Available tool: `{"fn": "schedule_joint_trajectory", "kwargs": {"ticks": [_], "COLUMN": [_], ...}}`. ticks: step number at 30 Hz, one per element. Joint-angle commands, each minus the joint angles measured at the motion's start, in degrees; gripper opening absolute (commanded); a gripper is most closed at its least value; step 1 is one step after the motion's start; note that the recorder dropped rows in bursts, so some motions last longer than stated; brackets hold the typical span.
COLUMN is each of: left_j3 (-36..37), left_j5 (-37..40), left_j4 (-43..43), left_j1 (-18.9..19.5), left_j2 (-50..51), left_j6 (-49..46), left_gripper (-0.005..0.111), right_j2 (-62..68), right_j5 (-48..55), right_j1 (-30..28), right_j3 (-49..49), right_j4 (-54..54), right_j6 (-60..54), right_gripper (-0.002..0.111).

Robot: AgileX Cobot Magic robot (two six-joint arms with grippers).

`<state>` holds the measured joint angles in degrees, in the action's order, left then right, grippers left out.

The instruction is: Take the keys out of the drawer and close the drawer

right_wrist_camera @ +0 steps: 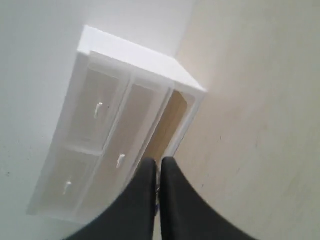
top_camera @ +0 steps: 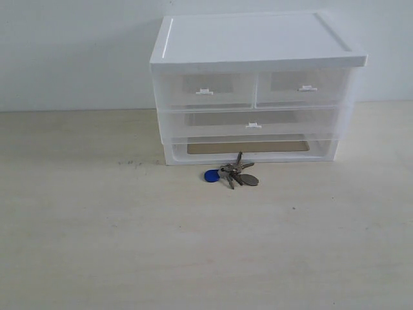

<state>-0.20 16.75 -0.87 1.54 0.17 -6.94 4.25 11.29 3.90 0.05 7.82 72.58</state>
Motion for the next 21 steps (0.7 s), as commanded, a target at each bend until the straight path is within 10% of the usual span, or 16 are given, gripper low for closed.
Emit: {"fn": "schedule_joint_trajectory", "kwargs": {"ticks": [1, 12, 21], "left_j3": [0.2, 0.2, 0.2], "left_j5": [0.0, 0.0, 0.0], "left_j4": [0.2, 0.2, 0.2], "left_j1": [0.2, 0.2, 0.2], "left_j2": [-0.2, -0.2, -0.2], "left_j6": [-0.2, -0.2, -0.2], "left_gripper": [0.004, 0.004, 0.004], "right_j2": [-4.3, -4.3, -4.3], "right_j5": [-1.2, 2.4, 6.9], "right_j1": [-2.2, -2.2, -2.2], "right_j3": [0.0, 0.0, 0.0], "right_j4": [0.3, 0.3, 0.3], "right_j6": [-27.6, -73.7, -73.4], "right_gripper": [0.000, 0.000, 0.000]}}
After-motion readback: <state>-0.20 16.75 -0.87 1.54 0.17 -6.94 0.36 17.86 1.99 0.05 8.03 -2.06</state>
